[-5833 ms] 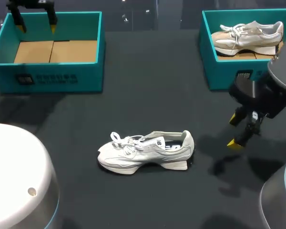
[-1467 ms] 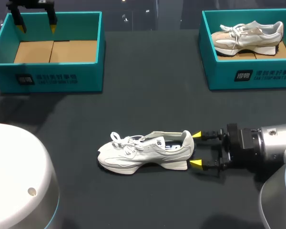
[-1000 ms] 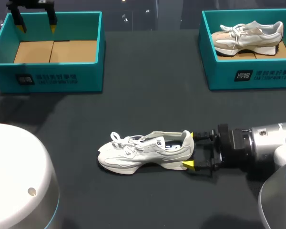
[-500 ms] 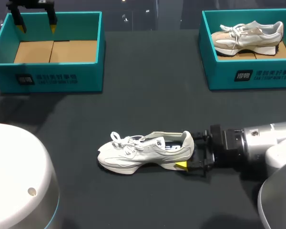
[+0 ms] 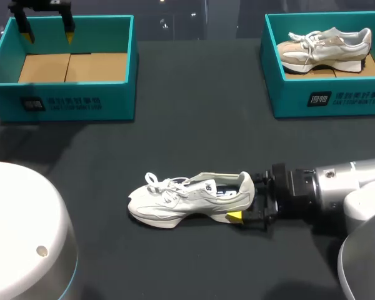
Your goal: Take the shoe out of the shoebox, open the shoe tongue, remove and reinsert the insole, then place the shoe into the shoebox
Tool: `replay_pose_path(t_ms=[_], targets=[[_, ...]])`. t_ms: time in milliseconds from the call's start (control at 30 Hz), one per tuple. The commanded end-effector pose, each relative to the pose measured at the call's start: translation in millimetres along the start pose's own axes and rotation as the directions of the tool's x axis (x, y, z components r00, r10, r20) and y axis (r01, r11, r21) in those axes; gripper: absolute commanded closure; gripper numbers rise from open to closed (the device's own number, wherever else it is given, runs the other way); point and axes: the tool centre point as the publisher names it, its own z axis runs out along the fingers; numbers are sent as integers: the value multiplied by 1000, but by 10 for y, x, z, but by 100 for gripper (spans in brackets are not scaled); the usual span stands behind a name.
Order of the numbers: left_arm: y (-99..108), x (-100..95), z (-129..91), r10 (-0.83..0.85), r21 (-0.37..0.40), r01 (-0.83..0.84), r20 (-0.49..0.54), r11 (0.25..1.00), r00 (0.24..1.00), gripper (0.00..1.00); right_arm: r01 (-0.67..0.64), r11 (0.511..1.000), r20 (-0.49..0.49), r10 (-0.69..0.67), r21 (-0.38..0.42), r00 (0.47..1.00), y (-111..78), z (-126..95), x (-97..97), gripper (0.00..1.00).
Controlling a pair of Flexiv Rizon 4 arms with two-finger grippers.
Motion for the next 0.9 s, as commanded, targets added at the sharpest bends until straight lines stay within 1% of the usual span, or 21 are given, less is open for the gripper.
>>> replay_pose_path(t_ms=[33,67,200,567,900], targets=[[5,-1,-3,0,0,0,0,1000,1000,0,-2,1000,-3,2,3,1000,-26,53,7,84],[5,-1,-3,0,0,0,0,1000,1000,0,-3,1000,-4,3,3,1000,-30,57,9,100],[5,-1,-3,0,0,0,0,1000,1000,0,-3,1000,-4,3,6,1000,-28,27,0,100],[5,-1,-3,0,0,0,0,1000,1000,0,18,999,0,-18,35,1000,16,-170,-30,100],[5,-1,-3,0,0,0,0,1000,1000,0,35,999,-43,-33,31,999,19,-168,-58,100]])
